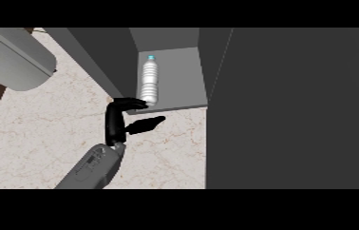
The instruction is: Pick up the bottled water, place it into the cabinet and close the cabinet
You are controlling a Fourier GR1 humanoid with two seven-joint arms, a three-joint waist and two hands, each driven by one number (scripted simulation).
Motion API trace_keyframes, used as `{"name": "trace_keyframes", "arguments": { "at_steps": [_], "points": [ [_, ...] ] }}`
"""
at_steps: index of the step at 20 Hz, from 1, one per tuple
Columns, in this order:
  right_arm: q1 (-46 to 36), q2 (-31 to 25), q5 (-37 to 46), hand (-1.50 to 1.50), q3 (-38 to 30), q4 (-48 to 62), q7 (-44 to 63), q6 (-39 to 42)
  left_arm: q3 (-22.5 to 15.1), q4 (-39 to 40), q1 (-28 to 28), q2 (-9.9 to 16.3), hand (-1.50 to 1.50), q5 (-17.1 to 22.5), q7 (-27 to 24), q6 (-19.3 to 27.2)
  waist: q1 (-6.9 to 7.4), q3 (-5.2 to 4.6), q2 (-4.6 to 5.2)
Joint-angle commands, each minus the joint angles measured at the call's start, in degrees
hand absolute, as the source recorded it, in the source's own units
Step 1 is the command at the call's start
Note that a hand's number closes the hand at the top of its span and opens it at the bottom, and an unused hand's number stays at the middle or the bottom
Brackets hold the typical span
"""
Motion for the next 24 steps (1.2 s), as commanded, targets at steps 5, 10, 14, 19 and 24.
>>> {"name": "trace_keyframes", "arguments": {
  "at_steps": [5, 10, 14, 19, 24],
  "points": [
    [0.91, 0.15, -2.05, -1.5, 0.17, -1.65, 0.82, -0.03, 3.11, -5.24, -14.58, -3.32, -1.5, 3.72, -1.3, -8.28, -0.05, -0.05, -0.61],
    [1.86, 0.7, -1.27, -1.5, 0.75, -4.38, 3.14, -1.75, 2.94, -7.11, -13.73, -3.64, -1.5, 5.07, -3.0, -10.26, 1.92, -0.1, -0.87],
    [3.19, 1.39, -1.12, -1.5, 1.65, -6.29, 4.1, -2.85, 3.01, -5.69, -15.42, -6.7, -1.5, 6.19, -3.95, -12.56, 3.21, 0.0, -0.91],
    [3.24, 2.05, -1.58, -1.5, 1.92, -8.37, 6.98, -4.6, 3.19, -8.15, -11.54, -8.5, -1.5, 9.09, -7.46, -22.24, 5.48, 0.08, -1.08],
    [6.05, 2.26, 0.13, -1.5, 2.9, -6.65, 1.89, -3.55, 5.04, -6.12, -10.32, -10.62, -1.5, 11.06, -11.56, -29.91, 4.93, 0.12, -1.21]
  ]
}}
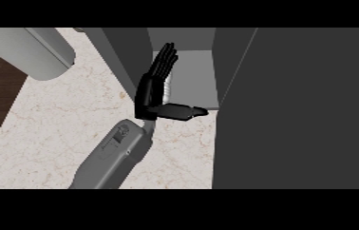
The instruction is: Pick up the bottled water, place it into the cabinet and close the cabinet
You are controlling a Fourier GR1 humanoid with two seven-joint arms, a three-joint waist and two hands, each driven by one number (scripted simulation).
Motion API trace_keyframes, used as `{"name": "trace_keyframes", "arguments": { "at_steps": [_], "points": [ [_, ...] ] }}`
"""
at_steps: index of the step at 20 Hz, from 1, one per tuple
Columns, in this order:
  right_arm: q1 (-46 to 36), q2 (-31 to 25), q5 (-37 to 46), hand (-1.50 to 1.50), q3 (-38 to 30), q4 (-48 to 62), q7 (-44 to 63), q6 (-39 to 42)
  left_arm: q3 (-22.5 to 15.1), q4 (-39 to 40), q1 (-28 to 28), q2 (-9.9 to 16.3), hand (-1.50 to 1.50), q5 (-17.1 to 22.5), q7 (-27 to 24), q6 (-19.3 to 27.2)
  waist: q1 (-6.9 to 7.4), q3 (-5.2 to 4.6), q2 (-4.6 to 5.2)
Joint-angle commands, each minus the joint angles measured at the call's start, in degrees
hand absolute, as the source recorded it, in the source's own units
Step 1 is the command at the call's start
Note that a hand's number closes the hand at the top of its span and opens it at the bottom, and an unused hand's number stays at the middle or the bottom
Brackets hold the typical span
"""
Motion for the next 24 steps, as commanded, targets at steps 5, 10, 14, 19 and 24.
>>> {"name": "trace_keyframes", "arguments": {
  "at_steps": [5, 10, 14, 19, 24],
  "points": [
    [3.45, -1.34, -0.19, -1.5, 0.18, -8.7, 3.72, -0.69, -2.52, -7.85, 7.53, -2.26, -1.5, -0.69, -2.68, -5.64, 0.68, 0.07, -0.31],
    [0.28, -3.43, 2.76, -1.5, -0.73, -5.5, 2.39, 0.75, -1.83, -14.06, 13.24, 2.91, -1.5, 1.2, -1.49, -12.12, 1.13, 0.07, -0.24],
    [2.79, -7.7, 6.2, 1.5, 1.29, -6.03, -0.27, 5.24, -5.67, -22.62, 20.04, 5.09, 1.5, 0.21, 1.78, -10.7, 1.23, 0.08, -0.58],
    [2.0, -12.96, 8.72, 1.5, 3.25, -7.93, 2.19, 9.07, -6.33, -29.21, 27.94, 8.25, 1.5, 0.66, 1.79, -10.92, 1.79, 0.04, -0.56],
    [1.33, -16.17, 12.31, 1.5, 6.57, -10.02, -0.74, 12.19, -1.82, -34.0, 32.96, 13.5, -1.5, 3.2, 1.94, -12.64, 1.47, 0.01, -0.83]
  ]
}}
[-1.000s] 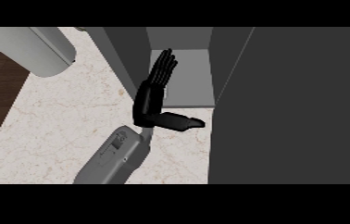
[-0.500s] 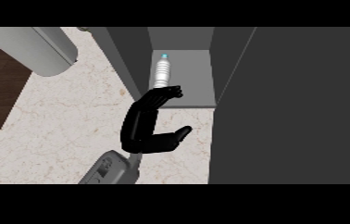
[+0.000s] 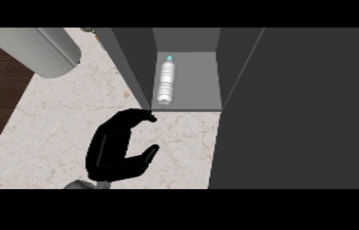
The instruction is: Pick up the bottled water, place it into the cabinet and close the cabinet
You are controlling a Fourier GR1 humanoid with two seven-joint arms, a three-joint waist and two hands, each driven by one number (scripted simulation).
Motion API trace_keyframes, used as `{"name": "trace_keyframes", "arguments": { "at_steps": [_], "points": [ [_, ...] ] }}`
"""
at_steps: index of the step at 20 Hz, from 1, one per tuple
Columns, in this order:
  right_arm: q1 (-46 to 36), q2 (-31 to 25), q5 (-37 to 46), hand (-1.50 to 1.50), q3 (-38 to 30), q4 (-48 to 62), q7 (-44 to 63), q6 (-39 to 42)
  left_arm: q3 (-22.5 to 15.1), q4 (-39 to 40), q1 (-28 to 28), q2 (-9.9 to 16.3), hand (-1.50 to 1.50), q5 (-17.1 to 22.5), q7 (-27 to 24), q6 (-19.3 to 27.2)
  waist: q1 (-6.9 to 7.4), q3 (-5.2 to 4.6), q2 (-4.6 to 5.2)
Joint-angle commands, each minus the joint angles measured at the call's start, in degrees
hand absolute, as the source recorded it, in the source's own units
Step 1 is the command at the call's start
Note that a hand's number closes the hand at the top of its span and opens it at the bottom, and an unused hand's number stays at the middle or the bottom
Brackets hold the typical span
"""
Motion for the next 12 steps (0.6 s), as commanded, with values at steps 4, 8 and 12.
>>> {"name": "trace_keyframes", "arguments": {
  "at_steps": [4, 8, 12],
  "points": [
    [1.59, -3.84, 9.36, 1.5, 4.29, -10.85, 0.83, 1.3, 4.36, -8.46, 8.89, 4.87, -1.5, 2.96, -1.35, -1.54, -0.36, -0.05, -0.24],
    [-0.34, -6.22, 12.25, 1.5, 12.18, -9.83, 3.67, 2.98, 7.03, -11.34, 13.54, 7.76, -1.5, 7.31, -0.2, -4.54, 0.32, -0.2, -0.35],
    [-4.9, -7.54, 13.99, 1.5, 17.32, -9.83, 5.65, 3.69, 10.01, -10.66, 16.5, 9.47, -1.5, 9.51, -1.85, -7.35, 0.76, -0.42, -0.5]
  ]
}}
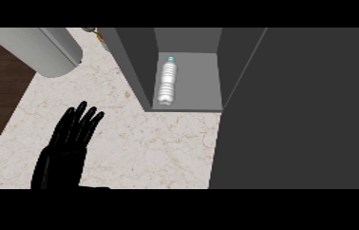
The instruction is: Pick up the bottled water, place it into the cabinet and close the cabinet
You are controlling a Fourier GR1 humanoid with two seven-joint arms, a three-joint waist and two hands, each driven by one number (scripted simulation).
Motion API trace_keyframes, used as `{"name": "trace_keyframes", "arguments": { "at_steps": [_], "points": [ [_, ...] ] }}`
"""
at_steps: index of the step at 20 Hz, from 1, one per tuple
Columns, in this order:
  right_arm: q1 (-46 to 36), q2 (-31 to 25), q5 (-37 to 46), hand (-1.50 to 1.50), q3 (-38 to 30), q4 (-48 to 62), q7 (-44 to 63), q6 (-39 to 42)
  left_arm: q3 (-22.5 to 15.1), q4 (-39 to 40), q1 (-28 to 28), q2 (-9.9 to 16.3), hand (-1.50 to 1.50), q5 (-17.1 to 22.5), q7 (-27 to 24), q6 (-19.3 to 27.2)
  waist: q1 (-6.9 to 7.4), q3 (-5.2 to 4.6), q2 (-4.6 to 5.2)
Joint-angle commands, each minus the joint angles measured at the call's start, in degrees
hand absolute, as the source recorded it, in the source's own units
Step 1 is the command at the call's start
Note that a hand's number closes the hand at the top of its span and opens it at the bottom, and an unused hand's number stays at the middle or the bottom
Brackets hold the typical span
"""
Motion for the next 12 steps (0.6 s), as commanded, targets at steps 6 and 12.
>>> {"name": "trace_keyframes", "arguments": {
  "at_steps": [6, 12],
  "points": [
    [-7.86, -4.4, 11.03, 1.5, 10.14, -10.18, 8.46, 1.89, 5.95, -3.33, 6.22, 5.45, -1.5, 5.62, 0.22, -5.5, 2.0, -0.46, -0.32],
    [-9.26, 0.74, 4.81, 1.5, 16.85, -5.47, 10.71, -3.3, 9.52, -4.89, 9.88, 9.62, -1.5, 9.32, 0.83, -10.6, 4.02, -0.45, 0.44]
  ]
}}
